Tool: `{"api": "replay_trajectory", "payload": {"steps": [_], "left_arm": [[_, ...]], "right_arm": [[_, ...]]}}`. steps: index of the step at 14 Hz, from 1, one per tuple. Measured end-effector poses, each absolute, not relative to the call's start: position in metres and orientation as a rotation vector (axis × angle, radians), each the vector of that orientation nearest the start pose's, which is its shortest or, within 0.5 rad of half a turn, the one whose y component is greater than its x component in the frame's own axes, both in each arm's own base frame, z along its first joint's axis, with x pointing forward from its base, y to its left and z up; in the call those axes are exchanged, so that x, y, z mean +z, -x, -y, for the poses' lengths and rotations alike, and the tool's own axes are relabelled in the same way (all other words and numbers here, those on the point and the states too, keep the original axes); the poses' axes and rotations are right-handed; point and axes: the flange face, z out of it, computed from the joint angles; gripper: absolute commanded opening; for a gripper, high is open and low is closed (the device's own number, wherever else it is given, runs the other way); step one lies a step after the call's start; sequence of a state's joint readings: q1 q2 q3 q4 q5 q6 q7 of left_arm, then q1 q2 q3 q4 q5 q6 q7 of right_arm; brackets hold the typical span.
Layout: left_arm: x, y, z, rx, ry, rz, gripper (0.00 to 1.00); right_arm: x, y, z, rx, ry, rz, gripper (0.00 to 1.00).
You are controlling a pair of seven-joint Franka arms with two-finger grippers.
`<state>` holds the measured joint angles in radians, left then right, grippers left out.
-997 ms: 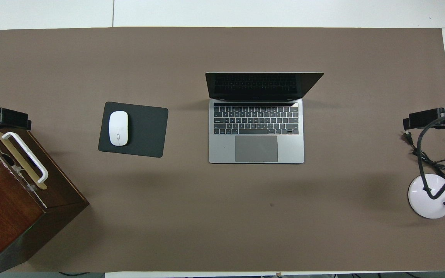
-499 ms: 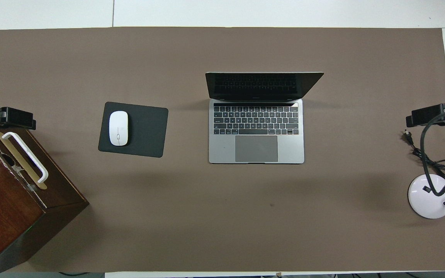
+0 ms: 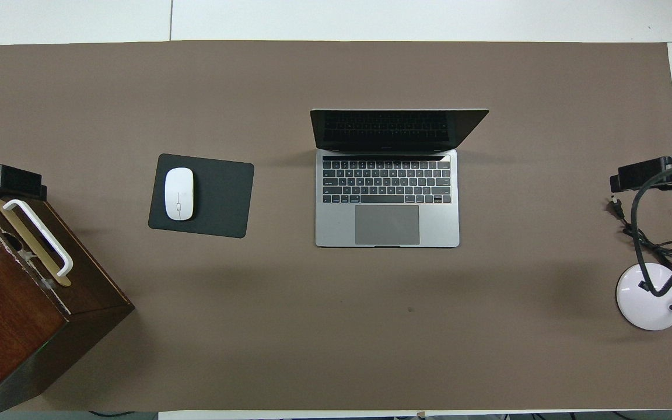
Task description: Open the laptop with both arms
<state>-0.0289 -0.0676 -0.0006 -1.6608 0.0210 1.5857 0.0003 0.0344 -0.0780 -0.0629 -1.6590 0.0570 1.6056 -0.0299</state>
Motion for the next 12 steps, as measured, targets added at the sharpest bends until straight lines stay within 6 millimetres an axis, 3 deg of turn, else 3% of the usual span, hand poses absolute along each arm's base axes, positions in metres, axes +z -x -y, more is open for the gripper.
{"api": "replay_trajectory", "payload": {"steps": [5,12], "left_arm": [[0.619,-0.533,0.013,0.027,3.120,-0.046,1.00],[0.619,-0.533,0.011,0.030,3.120,-0.040,1.00]], "right_arm": [[0.628,-0.532,0.034,-0.038,3.125,-0.052,1.00],[0.628,-0.531,0.048,-0.038,3.128,-0.091,1.00]]}}
